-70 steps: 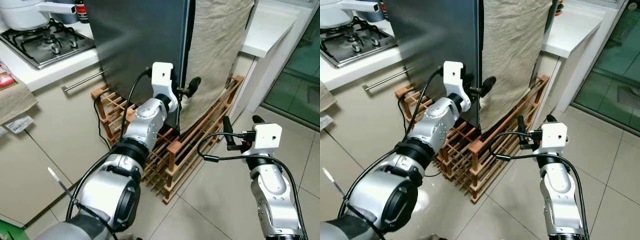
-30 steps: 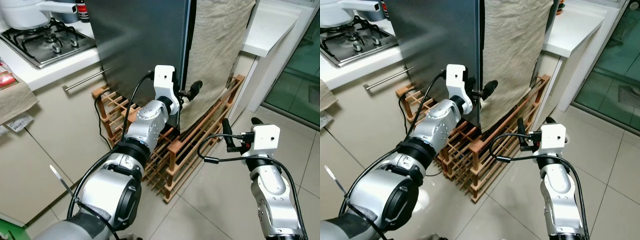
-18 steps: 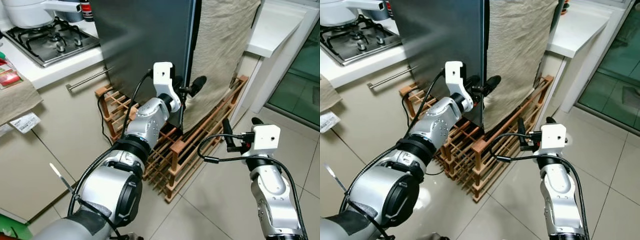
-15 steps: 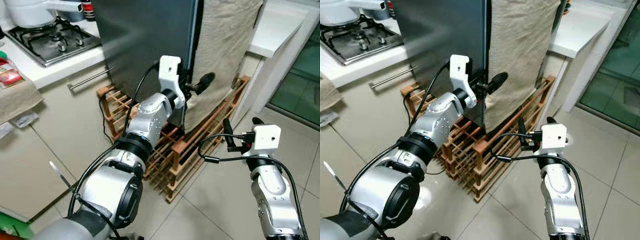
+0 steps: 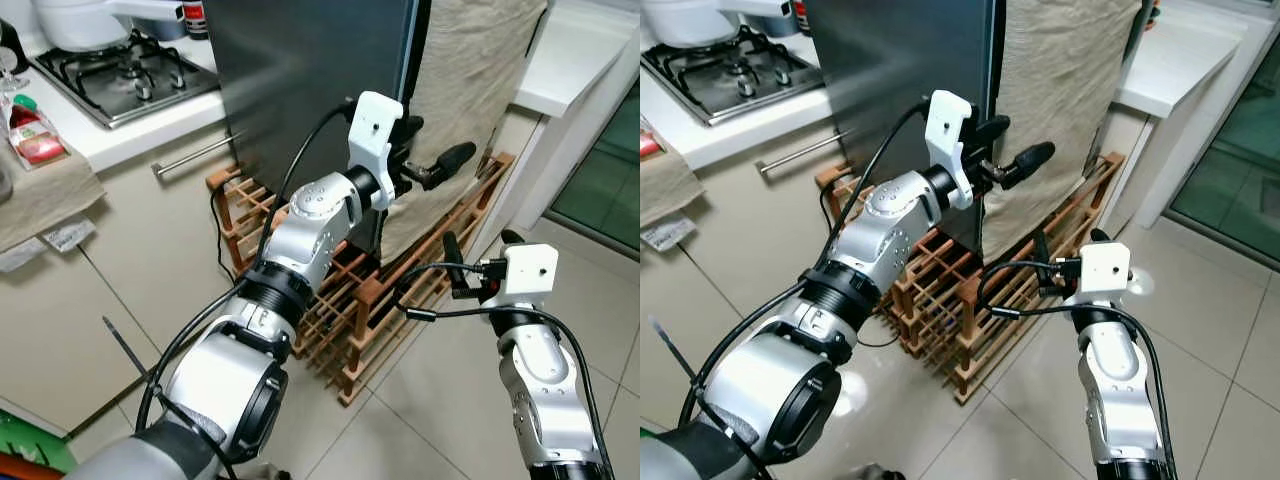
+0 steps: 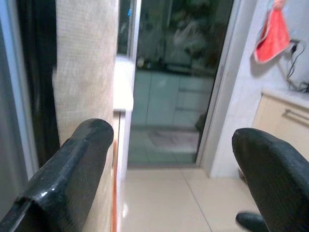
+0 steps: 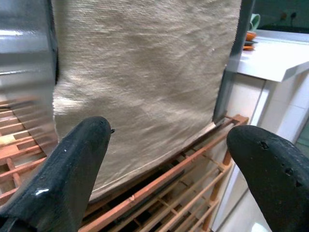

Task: Restocking fridge

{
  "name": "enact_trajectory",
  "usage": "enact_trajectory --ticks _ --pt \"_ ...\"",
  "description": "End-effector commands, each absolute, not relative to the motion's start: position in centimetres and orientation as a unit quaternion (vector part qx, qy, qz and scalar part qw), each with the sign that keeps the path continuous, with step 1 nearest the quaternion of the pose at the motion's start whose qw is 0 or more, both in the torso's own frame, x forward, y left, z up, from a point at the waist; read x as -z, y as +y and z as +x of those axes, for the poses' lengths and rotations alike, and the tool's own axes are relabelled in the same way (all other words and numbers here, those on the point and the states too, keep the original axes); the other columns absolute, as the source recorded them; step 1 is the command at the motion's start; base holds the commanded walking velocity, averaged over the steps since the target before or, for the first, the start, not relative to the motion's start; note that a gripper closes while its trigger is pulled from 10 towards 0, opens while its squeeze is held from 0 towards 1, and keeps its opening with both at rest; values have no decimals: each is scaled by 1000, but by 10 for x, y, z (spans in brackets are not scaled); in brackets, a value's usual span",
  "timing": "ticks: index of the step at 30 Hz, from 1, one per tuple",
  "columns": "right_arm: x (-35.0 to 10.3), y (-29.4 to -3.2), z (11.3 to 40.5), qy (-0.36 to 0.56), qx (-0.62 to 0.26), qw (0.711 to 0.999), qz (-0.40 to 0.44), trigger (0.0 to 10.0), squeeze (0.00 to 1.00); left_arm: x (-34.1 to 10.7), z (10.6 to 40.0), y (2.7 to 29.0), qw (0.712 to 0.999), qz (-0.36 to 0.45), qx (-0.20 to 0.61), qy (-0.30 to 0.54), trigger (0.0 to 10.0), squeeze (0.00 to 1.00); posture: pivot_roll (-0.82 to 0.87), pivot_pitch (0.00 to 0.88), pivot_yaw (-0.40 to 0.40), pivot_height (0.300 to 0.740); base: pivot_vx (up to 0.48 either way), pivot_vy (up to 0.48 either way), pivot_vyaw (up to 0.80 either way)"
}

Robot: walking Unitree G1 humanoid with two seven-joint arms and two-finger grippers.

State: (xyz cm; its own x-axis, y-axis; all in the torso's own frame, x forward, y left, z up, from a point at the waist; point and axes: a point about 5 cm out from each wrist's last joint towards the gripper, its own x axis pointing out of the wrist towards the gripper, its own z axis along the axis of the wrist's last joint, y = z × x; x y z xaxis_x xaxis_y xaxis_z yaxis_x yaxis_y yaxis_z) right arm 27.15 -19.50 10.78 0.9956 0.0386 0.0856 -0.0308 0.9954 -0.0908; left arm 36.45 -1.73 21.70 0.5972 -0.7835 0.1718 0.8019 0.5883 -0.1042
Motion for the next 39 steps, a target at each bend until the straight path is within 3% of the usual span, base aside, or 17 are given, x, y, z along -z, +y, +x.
enact_trajectory --ticks 1,4,10,13,16,18,22,26,29,39 --pt "-111 -193 274 -53 -20 997 -50 10000 0 -214 331 -80 848 -162 504 -25 10000 0 -181 0 54 740 0 0 0" --pt "-113 -192 274 -56 -19 997 -49 10000 0 -216 332 -74 849 -156 504 -38 10000 0 -182 0 58 740 0 0 0" --pt "-128 -193 266 -91 -6 994 -53 10000 0 -216 333 -34 861 -118 488 -86 10000 0 -173 0 57 740 0 0 0" --pt "-133 -195 250 -104 7 993 -53 10000 0 -209 326 19 892 -64 432 -116 10000 0 -155 0 60 740 0 0 0" --pt "-132 -195 243 -103 9 993 -52 10000 0 -205 322 41 907 -49 401 -118 10000 0 -144 3 61 740 0 0 0" --pt "-129 -196 235 -93 13 994 -48 10000 0 -195 312 77 933 -37 342 -108 10000 0 -129 3 57 740 0 0 0" --pt "-127 -198 235 -87 17 995 -47 10000 0 -184 296 105 956 -31 273 -103 10000 0 -106 0 55 740 0 0 0" --pt "-130 -199 242 -90 19 995 -49 10000 0 -174 288 116 971 -55 221 -77 10000 0 -89 0 45 740 0 -360 0" --pt "-132 -200 250 -91 18 995 -48 10000 0 -168 298 111 980 -33 191 -53 10000 0 -82 0 35 740 0 -480 392" --pt "-134 -199 259 -92 23 994 -53 10000 0 -163 314 92 977 -45 205 -26 10000 0 -117 0 51 740 0 -432 475"
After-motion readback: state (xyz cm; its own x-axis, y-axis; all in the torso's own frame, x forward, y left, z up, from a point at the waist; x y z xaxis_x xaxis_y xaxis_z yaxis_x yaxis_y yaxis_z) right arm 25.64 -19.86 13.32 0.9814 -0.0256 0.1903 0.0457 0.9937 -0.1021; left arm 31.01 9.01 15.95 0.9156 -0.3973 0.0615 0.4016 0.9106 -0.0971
